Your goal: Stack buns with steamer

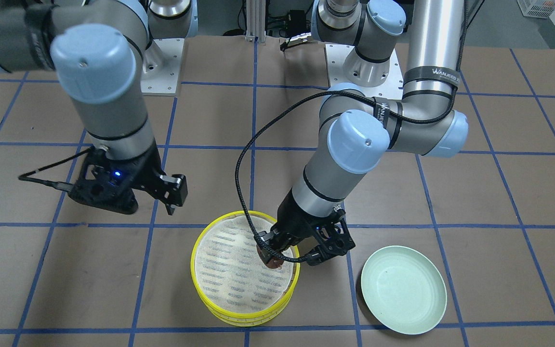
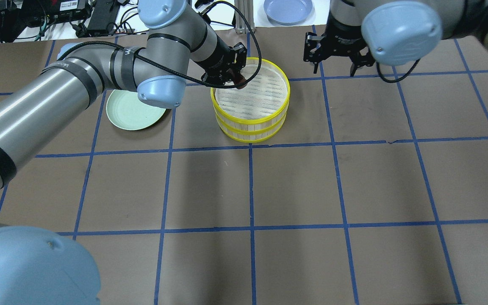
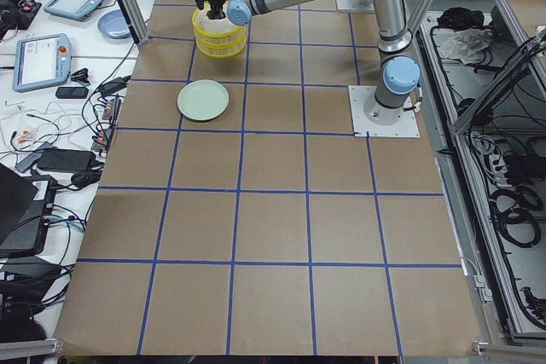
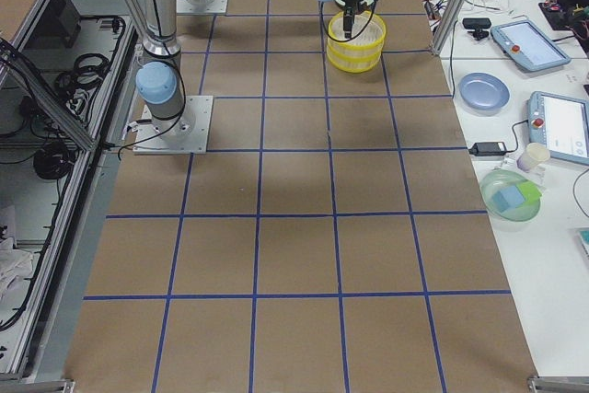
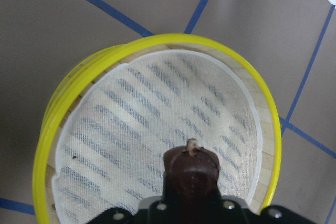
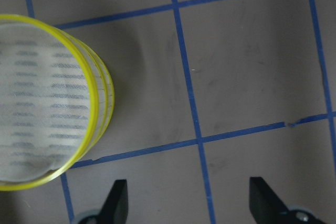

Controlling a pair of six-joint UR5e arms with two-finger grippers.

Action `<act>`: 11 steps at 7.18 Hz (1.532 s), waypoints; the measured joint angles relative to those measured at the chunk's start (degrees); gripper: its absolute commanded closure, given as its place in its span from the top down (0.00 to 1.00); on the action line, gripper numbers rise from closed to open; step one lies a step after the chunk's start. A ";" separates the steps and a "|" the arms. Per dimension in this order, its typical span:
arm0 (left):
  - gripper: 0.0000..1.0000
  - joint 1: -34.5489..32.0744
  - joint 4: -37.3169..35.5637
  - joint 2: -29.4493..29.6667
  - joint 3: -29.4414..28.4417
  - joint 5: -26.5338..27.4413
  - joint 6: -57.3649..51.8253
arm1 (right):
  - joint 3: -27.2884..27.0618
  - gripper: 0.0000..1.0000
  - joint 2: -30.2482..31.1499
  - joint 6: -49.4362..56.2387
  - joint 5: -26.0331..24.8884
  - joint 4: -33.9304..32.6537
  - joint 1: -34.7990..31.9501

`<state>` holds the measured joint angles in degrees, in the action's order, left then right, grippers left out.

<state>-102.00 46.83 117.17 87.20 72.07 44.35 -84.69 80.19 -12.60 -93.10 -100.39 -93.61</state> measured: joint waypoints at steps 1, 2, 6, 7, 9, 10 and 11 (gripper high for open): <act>1.00 -0.43 -0.33 0.02 -0.03 -0.24 0.29 | -0.02 1.00 3.15 5.15 -0.01 3.68 2.51; 1.00 -0.58 -0.45 0.01 -0.07 -0.29 0.20 | -0.03 0.99 5.85 8.59 0.00 6.81 4.15; 1.00 0.51 2.00 -2.45 -0.53 1.60 -5.98 | -0.35 1.00 9.71 10.78 3.98 13.95 5.20; 1.00 2.40 4.17 -4.13 -0.92 3.86 -9.75 | -0.45 1.00 9.62 11.04 4.17 12.02 5.16; 1.00 7.12 12.88 -8.87 -1.74 9.34 -21.95 | -0.88 1.00 9.42 11.04 4.04 9.81 5.12; 1.00 8.83 18.59 -11.49 -2.25 12.66 -27.79 | -1.07 1.00 9.40 10.97 4.05 9.57 5.11; 1.00 10.04 24.15 -14.11 -2.68 15.59 -31.91 | -1.31 1.00 9.38 10.74 4.18 9.46 5.11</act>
<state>-91.96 70.98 103.06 84.53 87.66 12.44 -85.99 89.57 -1.86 -88.92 -90.93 -88.50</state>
